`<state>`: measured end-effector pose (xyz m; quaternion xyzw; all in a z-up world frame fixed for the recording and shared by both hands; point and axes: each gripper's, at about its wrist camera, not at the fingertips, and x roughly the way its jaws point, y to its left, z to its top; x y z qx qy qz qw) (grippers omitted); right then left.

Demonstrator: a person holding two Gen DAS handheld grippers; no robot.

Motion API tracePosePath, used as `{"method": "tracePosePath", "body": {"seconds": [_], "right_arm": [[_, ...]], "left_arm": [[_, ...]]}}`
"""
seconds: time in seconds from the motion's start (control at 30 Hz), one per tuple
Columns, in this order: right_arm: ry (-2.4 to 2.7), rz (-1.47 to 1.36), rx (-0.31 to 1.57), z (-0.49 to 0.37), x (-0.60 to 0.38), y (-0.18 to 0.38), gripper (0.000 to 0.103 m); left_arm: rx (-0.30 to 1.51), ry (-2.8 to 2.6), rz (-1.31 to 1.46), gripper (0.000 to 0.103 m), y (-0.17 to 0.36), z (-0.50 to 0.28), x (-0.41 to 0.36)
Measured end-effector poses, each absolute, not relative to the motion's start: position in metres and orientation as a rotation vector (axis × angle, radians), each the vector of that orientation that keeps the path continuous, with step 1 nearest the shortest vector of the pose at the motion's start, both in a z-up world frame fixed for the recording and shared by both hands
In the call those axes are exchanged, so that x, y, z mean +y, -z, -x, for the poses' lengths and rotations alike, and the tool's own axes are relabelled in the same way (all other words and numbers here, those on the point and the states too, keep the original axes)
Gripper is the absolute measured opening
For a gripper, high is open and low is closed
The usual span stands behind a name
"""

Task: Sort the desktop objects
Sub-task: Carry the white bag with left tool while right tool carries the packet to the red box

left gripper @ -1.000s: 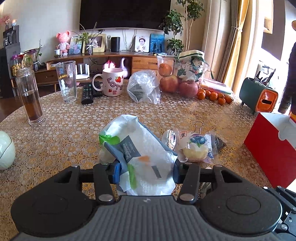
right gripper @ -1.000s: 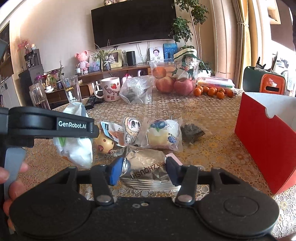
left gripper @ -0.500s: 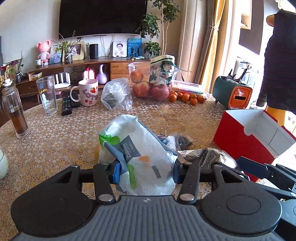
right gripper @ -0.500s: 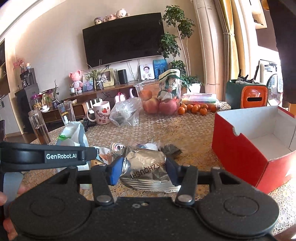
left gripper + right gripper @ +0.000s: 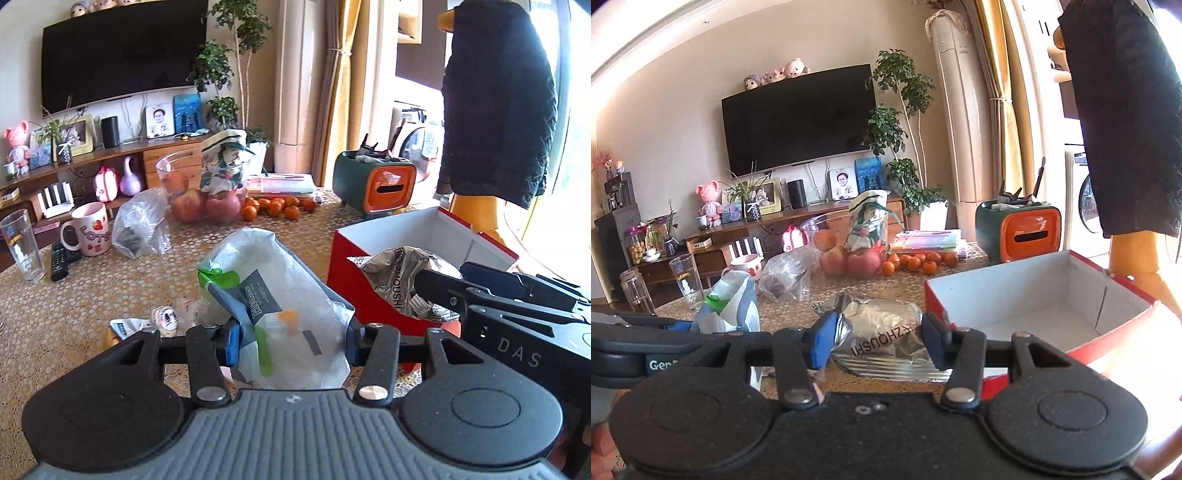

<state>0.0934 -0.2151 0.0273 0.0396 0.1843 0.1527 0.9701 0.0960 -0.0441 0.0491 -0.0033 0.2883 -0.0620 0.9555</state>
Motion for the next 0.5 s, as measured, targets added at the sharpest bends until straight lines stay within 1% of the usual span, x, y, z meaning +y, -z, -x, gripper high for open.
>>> {"method": "tracePosePath", "body": {"seconds": [0.27,0.5], "right_arm": [[-0.242,-0.069,0.354,-0.111,-0.26,-0.031,0.049],[-0.193,-0.066,0.378,-0.13,-0.295,-0.024,0.05]], "left_arm": [[0.611,0.227,-0.057,0.049,-0.053,-0.12,-0.097],[0.632,0.284,-0.108,0.049,-0.05,-0.145,-0.138]]}}
